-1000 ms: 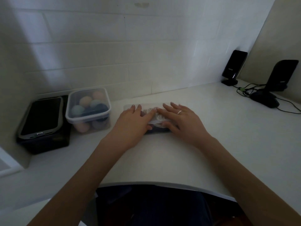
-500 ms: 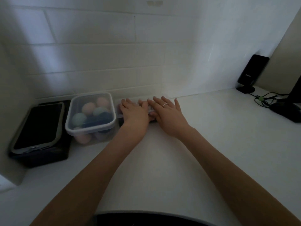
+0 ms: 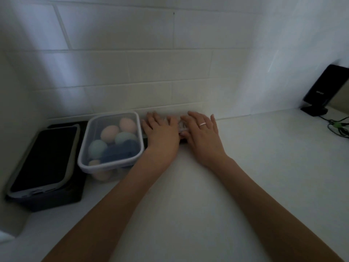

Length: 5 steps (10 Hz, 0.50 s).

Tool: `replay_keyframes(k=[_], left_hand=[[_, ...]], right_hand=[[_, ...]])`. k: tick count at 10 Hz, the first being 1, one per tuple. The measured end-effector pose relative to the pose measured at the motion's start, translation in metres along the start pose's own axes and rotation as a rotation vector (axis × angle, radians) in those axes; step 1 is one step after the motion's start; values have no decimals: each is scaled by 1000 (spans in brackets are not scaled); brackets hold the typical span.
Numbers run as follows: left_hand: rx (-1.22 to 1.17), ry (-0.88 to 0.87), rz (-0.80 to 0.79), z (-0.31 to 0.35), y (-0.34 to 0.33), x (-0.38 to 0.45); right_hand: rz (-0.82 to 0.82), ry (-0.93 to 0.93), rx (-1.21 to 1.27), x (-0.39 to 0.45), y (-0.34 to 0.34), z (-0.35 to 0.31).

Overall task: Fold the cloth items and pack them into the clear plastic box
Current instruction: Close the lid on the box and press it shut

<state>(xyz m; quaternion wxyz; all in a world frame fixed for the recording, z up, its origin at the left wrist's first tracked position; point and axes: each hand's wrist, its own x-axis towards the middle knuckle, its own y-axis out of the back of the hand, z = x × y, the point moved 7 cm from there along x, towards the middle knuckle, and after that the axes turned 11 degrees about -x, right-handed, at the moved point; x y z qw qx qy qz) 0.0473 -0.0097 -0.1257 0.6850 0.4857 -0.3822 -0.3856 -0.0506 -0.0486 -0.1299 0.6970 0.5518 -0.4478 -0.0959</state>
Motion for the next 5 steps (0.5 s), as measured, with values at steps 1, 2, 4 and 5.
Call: replay_keyframes(k=[1,2,4,5], left_hand=[[-48,-55,40,1,1,-1],[-54,-64,52,1,1,-2],[-100,24,53,5,5,-8],[-181,-15,-14,10,11,-8]], right_hand=[[20,-40,-88,-2,0,-2],[19,-37,-98,-2,-1,-3],[-66,-7,-1,3,4,1],[-168,-48,194,6,17,9]])
